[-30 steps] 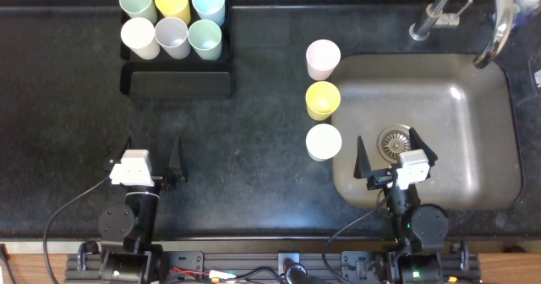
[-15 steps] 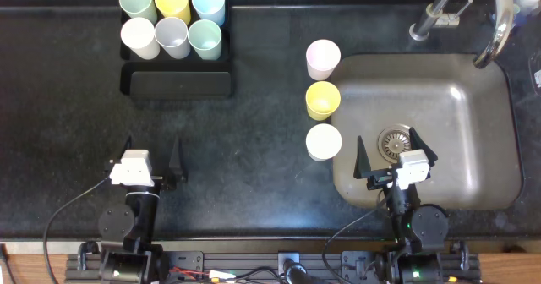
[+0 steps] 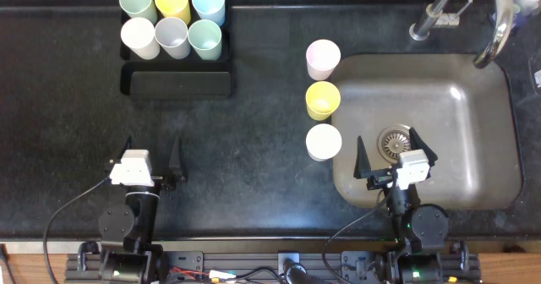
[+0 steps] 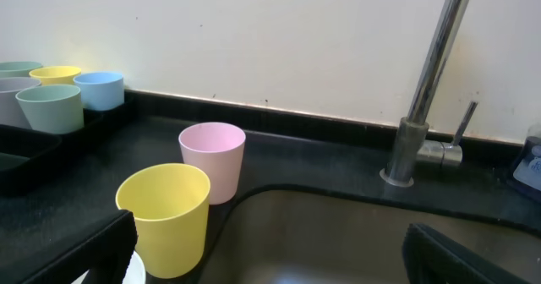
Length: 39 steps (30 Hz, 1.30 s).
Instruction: Store Cups
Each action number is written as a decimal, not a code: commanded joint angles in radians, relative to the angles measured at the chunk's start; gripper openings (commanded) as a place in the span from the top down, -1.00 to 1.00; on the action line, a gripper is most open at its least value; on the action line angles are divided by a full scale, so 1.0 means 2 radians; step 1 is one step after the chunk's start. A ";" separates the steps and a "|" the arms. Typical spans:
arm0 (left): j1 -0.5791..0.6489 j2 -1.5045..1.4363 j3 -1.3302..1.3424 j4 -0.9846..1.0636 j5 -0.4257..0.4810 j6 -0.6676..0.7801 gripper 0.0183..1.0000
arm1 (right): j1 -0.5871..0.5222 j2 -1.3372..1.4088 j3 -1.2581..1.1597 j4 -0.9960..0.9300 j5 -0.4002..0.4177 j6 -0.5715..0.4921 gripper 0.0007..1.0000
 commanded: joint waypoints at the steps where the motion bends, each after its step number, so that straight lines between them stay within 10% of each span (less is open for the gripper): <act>1: 0.005 0.016 0.012 -0.001 0.014 0.009 -1.00 | 0.000 -0.006 -0.007 0.003 -0.003 0.003 -0.99; 15: -0.027 0.668 0.627 -0.166 0.287 0.009 -1.00 | 0.000 -0.006 -0.007 0.003 -0.003 0.003 -0.99; 24: -0.205 1.020 1.143 -0.461 0.117 -0.083 -1.00 | 0.000 -0.006 -0.007 0.003 -0.003 0.003 -0.99; 39: -0.264 1.149 1.180 -0.531 0.031 -0.220 -1.00 | 0.000 -0.006 -0.007 0.003 -0.003 0.003 -0.99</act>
